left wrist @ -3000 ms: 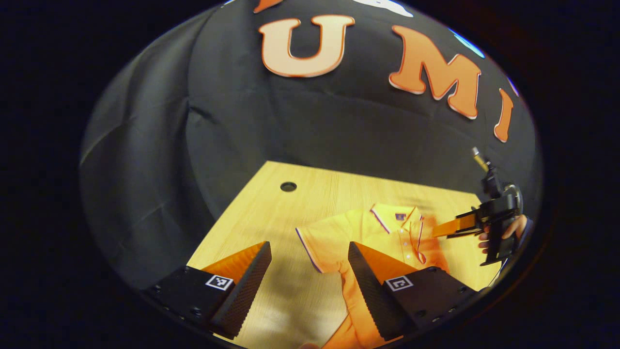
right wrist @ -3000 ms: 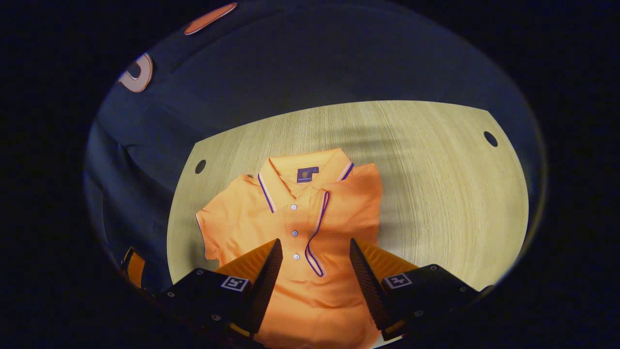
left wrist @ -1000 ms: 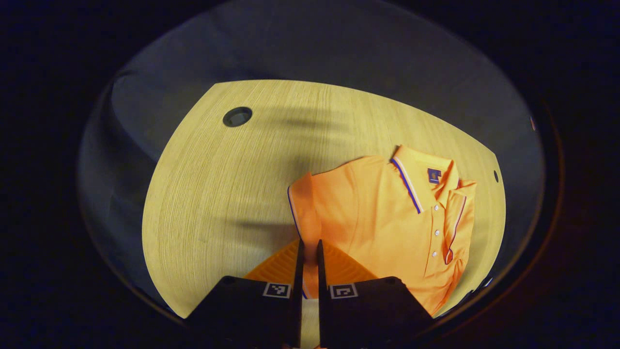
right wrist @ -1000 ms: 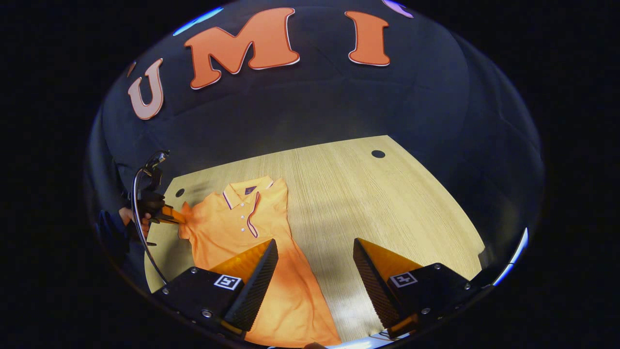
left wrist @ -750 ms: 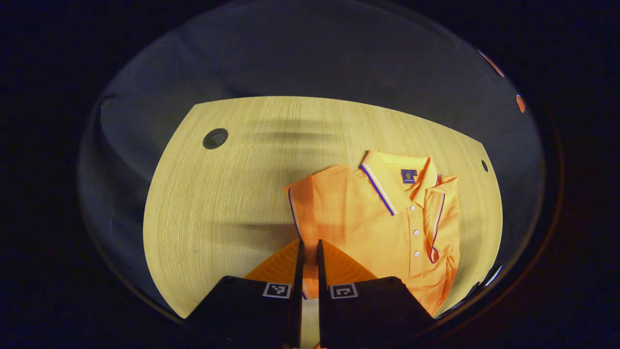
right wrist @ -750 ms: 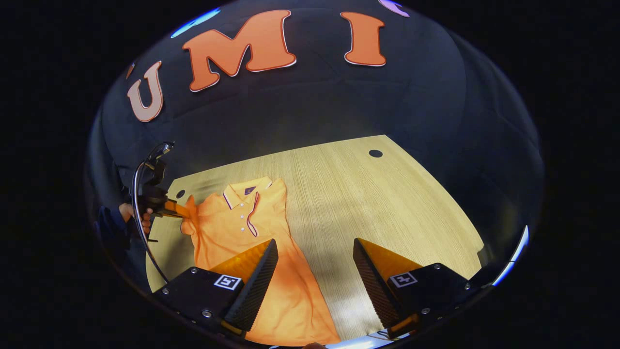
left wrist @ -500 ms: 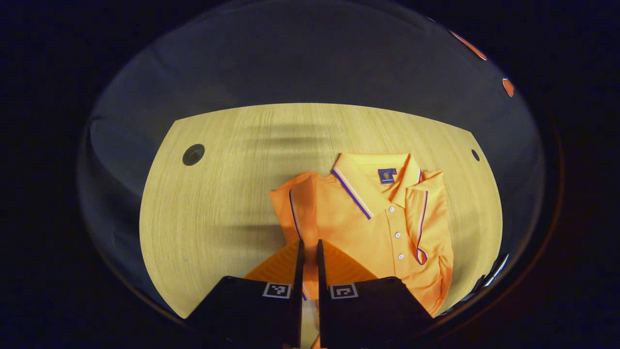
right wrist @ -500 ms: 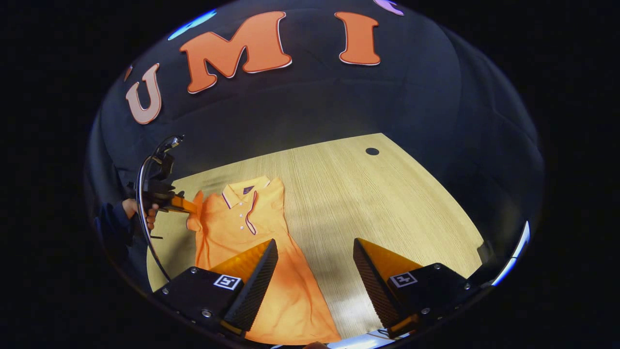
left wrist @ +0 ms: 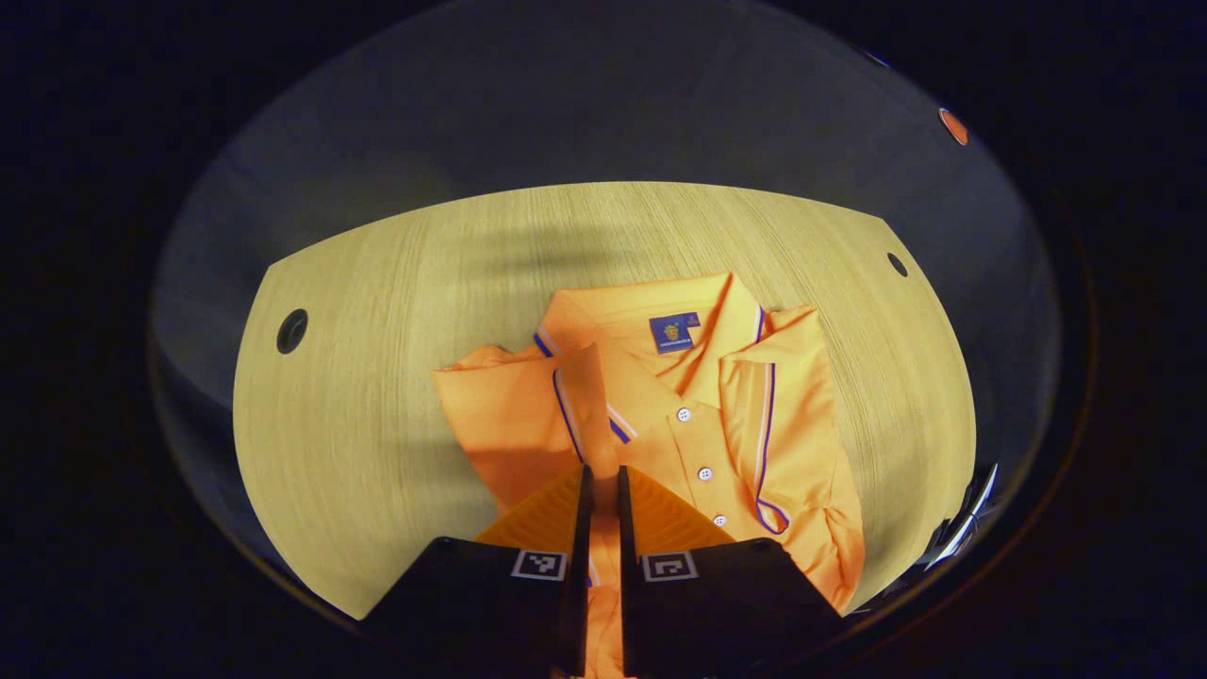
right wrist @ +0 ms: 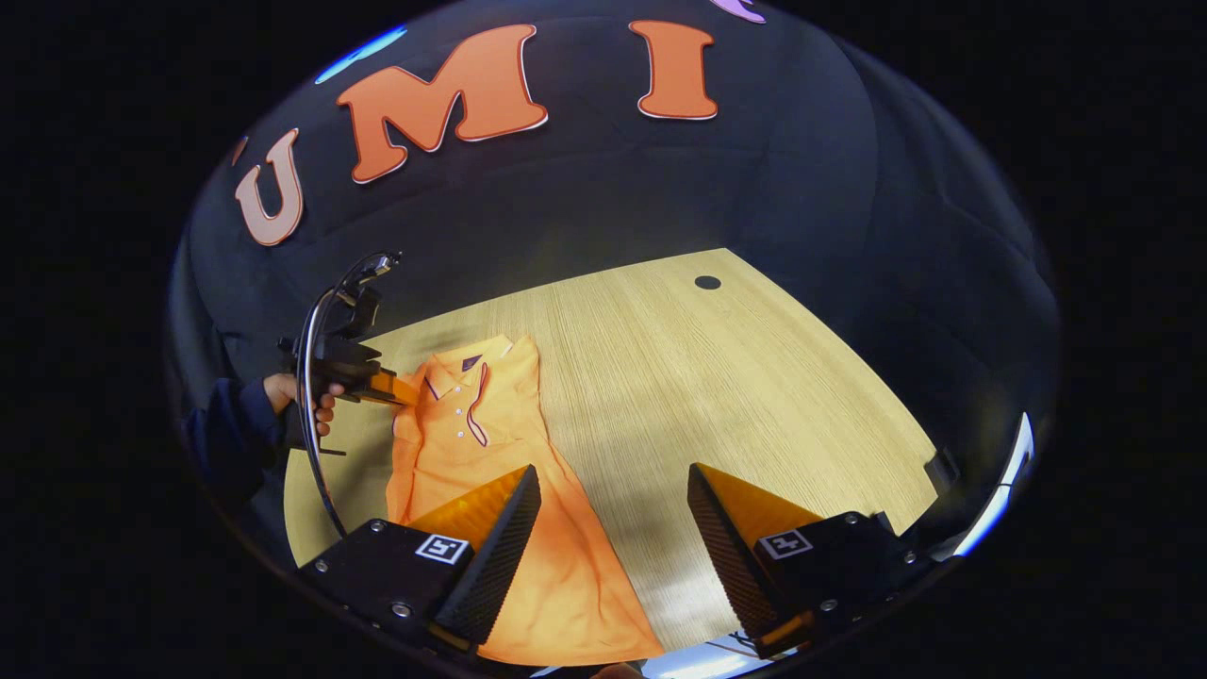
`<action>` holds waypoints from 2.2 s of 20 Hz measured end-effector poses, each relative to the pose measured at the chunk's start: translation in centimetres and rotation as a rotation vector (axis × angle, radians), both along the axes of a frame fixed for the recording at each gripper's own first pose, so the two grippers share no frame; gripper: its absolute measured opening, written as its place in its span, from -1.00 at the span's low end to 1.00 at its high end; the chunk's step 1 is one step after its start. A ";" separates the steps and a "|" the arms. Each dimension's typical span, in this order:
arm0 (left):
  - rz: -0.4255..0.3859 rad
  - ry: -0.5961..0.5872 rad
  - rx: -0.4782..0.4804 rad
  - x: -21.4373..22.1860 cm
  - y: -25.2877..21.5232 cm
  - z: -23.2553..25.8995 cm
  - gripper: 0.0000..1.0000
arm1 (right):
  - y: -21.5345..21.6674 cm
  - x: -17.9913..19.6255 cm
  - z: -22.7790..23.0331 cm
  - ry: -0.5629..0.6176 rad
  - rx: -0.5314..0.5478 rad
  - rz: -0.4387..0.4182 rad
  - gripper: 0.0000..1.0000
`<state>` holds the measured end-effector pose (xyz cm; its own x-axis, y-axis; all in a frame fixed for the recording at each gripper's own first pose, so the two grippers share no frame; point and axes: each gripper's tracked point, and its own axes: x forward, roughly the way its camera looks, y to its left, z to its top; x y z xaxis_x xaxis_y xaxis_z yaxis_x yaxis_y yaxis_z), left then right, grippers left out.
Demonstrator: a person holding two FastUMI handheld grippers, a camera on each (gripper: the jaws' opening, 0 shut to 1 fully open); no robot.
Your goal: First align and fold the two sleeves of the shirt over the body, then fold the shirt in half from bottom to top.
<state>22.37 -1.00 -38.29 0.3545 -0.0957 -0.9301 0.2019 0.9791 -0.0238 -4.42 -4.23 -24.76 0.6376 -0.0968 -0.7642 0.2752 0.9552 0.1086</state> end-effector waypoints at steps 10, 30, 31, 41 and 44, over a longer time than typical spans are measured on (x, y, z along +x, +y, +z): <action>-0.016 0.047 -0.096 -0.8 -3.7 -0.9 0.01 | 0.9 -0.8 -0.6 0.016 0.003 0.003 0.92; 0.140 -0.145 -0.086 -14.8 1.8 8.3 0.95 | 3.3 -0.6 -2.7 0.018 0.046 0.351 0.92; 0.145 -0.145 -0.092 -15.8 2.0 8.4 0.95 | 3.4 -1.0 -2.9 0.022 0.044 0.364 0.92; 0.164 -0.113 -0.029 -27.9 4.8 6.0 0.95 | 3.6 -8.0 -7.6 0.142 0.034 0.486 0.93; 0.165 -0.090 0.001 -31.2 5.6 4.5 0.95 | 3.6 -10.3 -9.1 0.177 0.033 0.505 0.93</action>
<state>-8.84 4.63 -33.82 0.4473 -0.0285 -0.8939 0.0395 0.9991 -0.0121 -14.73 -0.59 -33.82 0.4595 0.2151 -0.8617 -0.2013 0.9702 0.1349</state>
